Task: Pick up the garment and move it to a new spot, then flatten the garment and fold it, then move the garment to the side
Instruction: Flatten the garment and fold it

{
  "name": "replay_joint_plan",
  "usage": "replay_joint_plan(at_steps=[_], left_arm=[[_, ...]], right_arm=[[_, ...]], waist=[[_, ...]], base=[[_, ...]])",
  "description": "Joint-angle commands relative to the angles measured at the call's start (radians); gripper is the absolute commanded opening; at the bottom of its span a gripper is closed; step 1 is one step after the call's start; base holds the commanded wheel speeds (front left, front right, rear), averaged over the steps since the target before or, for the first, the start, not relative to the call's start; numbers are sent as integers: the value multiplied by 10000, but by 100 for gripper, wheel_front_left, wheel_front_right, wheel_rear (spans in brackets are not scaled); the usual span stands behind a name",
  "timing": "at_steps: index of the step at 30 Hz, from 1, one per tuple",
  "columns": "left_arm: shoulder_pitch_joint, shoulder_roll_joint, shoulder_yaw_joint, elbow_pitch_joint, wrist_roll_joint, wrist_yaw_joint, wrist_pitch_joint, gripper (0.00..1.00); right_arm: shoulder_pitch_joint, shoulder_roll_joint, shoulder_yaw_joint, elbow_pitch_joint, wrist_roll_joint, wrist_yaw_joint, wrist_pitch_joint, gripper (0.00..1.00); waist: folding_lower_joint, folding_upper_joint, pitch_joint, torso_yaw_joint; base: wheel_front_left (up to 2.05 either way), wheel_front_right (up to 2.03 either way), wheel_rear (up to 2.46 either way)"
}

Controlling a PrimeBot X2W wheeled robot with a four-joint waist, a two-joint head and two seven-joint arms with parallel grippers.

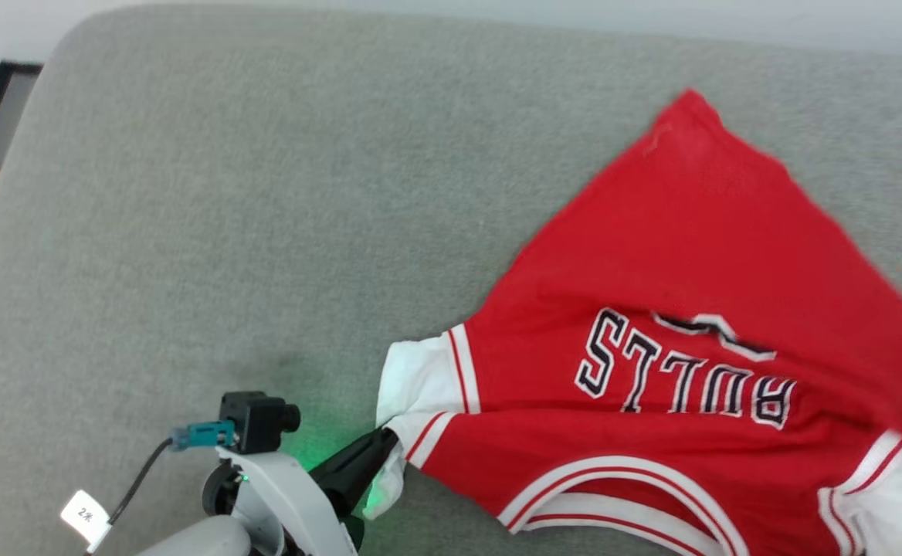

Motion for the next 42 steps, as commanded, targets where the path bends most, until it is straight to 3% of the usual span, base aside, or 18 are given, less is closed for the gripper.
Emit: replay_joint_plan(at_steps=[1, 7, 15, 16, 17, 18, 25, 30, 35, 42], left_arm=[[137, 46, 77, -89, -61, 88, -67, 0], [242, 174, 192, -211, -89, 149, -103, 0], [104, 142, 181, -96, 31, 161, -35, 0], [91, 140, 183, -91, 35, 152, -26, 0], [85, 137, 178, -93, 50, 160, -20, 0], [90, 131, 175, -93, 58, 169, -19, 0], [207, 22, 130, -103, 140, 162, -75, 0], [70, -167, 153, -63, 225, 139, -113, 0], [-111, -373, 109, 32, 341, 29, -65, 0], [-442, -742, 56, 275, 491, -100, 5, 0]], right_arm=[[1103, 203, -346, -542, 150, 0, -88, 0], [4169, 830, -702, -2478, 162, 0, 240, 0], [5338, 1744, -544, -3577, -706, 1, 571, 0], [5285, 1808, -659, -3674, -803, 0, 473, 30], [5225, 1871, -833, -3734, -896, 1, 378, 85], [5212, 1932, -1041, -3783, -960, 0, 313, 100], [5069, 1747, -3593, -4945, -487, 0, 712, 100], [3277, 1608, -4838, -5154, -1166, 1, 180, 100], [1193, 1825, -3738, -4271, -2730, 1, -699, 100], [-1675, 2270, -1255, -1459, -4034, 0, -915, 100]], waist=[[-1, 0, -536, -512], [-1, 0, -645, -760], [-1, 0, -685, -905], [-1, 0, -682, -908], [-1, 0, -685, -905], [-1, 0, -695, -896], [-1, 0, -745, -685], [-1, 0, -567, -419], [-1, 0, -312, -148], [-1, 0, 270, 340]], base=[[0, 0, 0], [0, 0, 0], [0, 0, 0], [0, 0, 0], [0, 0, 0], [0, 0, 0], [0, 0, 0], [0, 0, 0], [0, 0, 0], [0, 0, 0]])
